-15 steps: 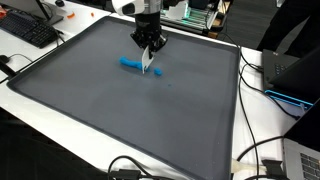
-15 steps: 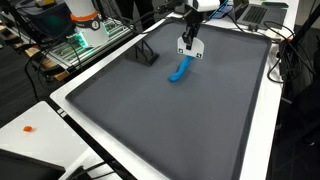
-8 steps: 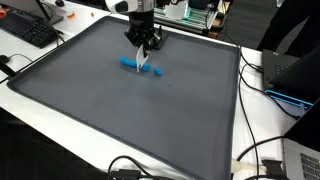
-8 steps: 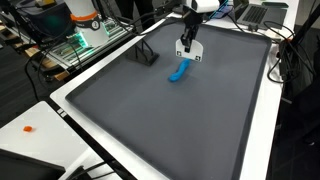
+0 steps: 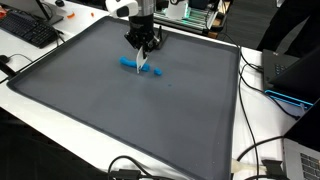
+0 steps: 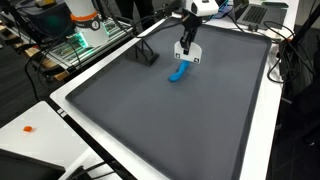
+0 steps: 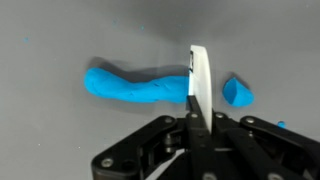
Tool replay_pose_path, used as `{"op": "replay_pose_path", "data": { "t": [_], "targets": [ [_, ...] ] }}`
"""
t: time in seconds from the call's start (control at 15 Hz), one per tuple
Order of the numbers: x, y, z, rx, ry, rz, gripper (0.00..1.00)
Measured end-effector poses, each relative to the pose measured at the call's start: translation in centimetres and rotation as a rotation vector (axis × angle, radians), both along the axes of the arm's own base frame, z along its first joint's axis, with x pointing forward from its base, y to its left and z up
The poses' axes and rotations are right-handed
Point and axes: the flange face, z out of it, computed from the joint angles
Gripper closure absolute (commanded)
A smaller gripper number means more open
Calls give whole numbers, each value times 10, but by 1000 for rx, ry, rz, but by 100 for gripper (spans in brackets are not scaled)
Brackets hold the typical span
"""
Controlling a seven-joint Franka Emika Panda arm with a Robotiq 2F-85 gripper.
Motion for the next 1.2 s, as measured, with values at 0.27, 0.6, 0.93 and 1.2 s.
{"op": "replay_pose_path", "data": {
  "t": [0.27, 0.6, 0.93, 1.2],
  "targets": [
    [0, 0, -5, -9, 5, 11, 99],
    [0, 1, -11, -10, 5, 16, 99],
    [0, 0, -17, -9, 2, 15, 99],
    [0, -1, -23, -9, 11, 14, 99]
  ]
}}
